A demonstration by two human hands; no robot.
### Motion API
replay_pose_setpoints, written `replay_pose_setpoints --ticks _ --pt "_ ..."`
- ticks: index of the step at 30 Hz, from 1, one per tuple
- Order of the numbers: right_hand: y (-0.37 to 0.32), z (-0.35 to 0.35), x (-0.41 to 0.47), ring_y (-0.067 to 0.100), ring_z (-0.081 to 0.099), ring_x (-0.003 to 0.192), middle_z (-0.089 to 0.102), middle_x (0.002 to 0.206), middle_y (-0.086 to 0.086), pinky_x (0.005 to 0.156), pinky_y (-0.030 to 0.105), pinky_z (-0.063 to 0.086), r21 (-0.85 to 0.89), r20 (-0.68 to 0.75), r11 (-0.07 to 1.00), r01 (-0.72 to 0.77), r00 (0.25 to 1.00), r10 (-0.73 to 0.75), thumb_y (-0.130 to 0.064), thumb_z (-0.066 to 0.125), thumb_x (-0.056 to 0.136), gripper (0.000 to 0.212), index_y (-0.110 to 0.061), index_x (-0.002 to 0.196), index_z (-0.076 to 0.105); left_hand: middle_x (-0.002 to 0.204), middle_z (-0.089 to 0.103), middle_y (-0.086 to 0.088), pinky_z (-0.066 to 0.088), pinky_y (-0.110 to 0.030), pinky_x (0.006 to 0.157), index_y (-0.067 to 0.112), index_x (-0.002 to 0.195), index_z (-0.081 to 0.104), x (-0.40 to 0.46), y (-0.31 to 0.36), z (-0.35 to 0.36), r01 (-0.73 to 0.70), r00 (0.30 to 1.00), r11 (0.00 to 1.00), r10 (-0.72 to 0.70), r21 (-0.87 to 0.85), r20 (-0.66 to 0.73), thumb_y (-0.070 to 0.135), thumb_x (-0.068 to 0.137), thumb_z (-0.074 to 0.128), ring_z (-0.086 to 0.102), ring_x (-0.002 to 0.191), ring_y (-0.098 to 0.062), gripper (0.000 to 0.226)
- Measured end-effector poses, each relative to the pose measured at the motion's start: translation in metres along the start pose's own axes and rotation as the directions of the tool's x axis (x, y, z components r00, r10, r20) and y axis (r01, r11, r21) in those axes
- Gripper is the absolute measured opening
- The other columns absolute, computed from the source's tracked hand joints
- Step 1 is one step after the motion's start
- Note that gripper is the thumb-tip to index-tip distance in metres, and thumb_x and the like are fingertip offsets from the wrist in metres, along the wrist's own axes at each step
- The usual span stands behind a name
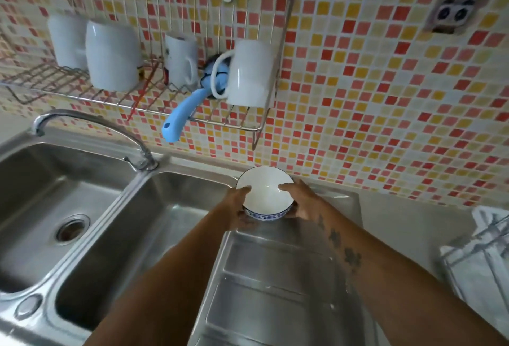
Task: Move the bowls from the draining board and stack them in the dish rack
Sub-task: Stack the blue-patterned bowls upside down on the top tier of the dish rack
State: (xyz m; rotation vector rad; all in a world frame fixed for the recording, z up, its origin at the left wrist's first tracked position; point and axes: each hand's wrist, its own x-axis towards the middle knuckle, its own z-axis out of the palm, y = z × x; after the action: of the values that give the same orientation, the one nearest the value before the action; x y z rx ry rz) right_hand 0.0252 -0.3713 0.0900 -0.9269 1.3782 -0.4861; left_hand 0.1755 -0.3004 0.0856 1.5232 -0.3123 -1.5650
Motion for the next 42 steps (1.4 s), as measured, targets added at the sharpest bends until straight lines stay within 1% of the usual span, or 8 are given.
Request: replay_pose_setpoints --ticks 8,14,20,25,27,32,36,42 --pt "0.018 0.000 0.017 0.033 0.044 0.112 0.039 0.141 0.007 0.084 0.054 0.053 0.055 -0.028 0.998 -0.009 1.000 0.010 0.011 0.029 0.086 0.070 -0.036 0.138 0.038 0.144 0.038 -0.015 0.053 -0.063 0.084 0.028 0.140 0.028 0.020 -0.010 0.001 -0.101 0.995 0.991 0.099 0.086 0.034 0.004 0.095 0.036 0.051 0.118 -0.046 0.051" --pt "0.026 -0.006 0.001 0.032 0.046 0.108 0.042 0.142 0.009 0.082 0.053 0.055 0.046 -0.035 0.999 0.015 0.999 -0.013 0.007 0.028 0.091 0.061 -0.033 0.136 0.041 0.135 0.039 -0.014 0.060 -0.052 0.066 0.024 0.129 0.030 0.003 -0.018 0.005 -0.120 0.992 0.985 0.115 0.121 0.049 -0.008 0.091 0.036 0.050 0.110 -0.042 0.050" --pt "0.024 -0.033 -0.057 0.024 0.050 0.102 0.050 0.138 0.006 0.079 0.043 0.053 0.088 -0.132 0.992 0.090 0.988 -0.078 -0.014 0.029 0.102 0.041 -0.029 0.137 0.046 0.132 0.043 -0.012 0.054 -0.065 0.081 0.029 0.131 0.033 -0.042 -0.037 0.026 -0.168 0.977 0.983 0.157 0.069 0.145 -0.013 0.085 0.040 0.054 0.104 -0.044 0.063" --pt "0.002 -0.077 -0.135 0.029 0.050 0.100 0.055 0.130 0.013 0.073 0.031 0.046 0.183 -0.197 0.955 0.233 0.960 -0.197 0.009 0.025 0.090 0.059 -0.016 0.136 0.051 0.107 0.057 -0.014 0.046 -0.072 0.088 0.013 0.112 0.053 -0.121 -0.037 0.068 -0.205 0.959 0.979 0.205 -0.022 0.194 -0.008 0.057 0.049 0.055 0.103 -0.051 0.059" --pt "-0.014 -0.096 -0.177 0.030 0.051 0.102 0.054 0.134 0.014 0.081 0.038 0.050 0.193 -0.202 0.933 0.303 0.943 -0.264 0.010 0.023 0.089 0.061 -0.018 0.135 0.051 0.104 0.057 -0.020 0.046 -0.070 0.090 0.011 0.120 0.050 -0.156 -0.032 0.088 -0.193 0.951 0.977 0.209 -0.091 0.229 -0.010 0.069 0.045 0.056 0.100 -0.053 0.056" --pt "-0.049 -0.140 -0.295 0.030 0.051 0.117 0.054 0.134 0.007 0.095 0.047 0.051 0.134 -0.221 0.855 0.501 0.856 -0.467 0.008 0.023 0.086 0.063 -0.024 0.131 0.055 0.113 0.058 -0.020 0.047 -0.062 0.090 0.022 0.121 0.055 -0.260 -0.013 0.135 -0.192 0.857 0.938 0.303 -0.288 0.417 0.031 0.087 0.046 0.055 0.105 -0.047 0.036" --pt "-0.064 -0.174 -0.392 0.030 0.051 0.111 0.052 0.122 0.004 0.089 0.044 0.052 0.105 -0.221 0.764 0.636 0.764 -0.606 0.011 0.023 0.086 0.066 -0.027 0.132 0.052 0.141 0.054 -0.017 0.036 -0.064 0.104 0.030 0.125 0.063 -0.344 -0.004 0.164 -0.196 0.608 0.921 0.383 -0.336 0.696 0.054 0.086 0.047 0.054 0.121 -0.049 0.048" --pt "-0.049 -0.235 -0.491 0.023 0.052 0.101 0.052 0.116 -0.001 0.083 0.045 0.053 0.073 -0.194 0.589 0.805 0.591 -0.783 0.015 0.028 0.080 0.068 -0.032 0.122 0.055 0.140 0.056 -0.014 0.036 -0.063 0.105 0.037 0.131 0.057 -0.424 -0.020 0.225 -0.294 0.553 0.914 0.402 -0.281 0.730 0.069 0.085 0.045 0.051 0.124 -0.051 0.057"
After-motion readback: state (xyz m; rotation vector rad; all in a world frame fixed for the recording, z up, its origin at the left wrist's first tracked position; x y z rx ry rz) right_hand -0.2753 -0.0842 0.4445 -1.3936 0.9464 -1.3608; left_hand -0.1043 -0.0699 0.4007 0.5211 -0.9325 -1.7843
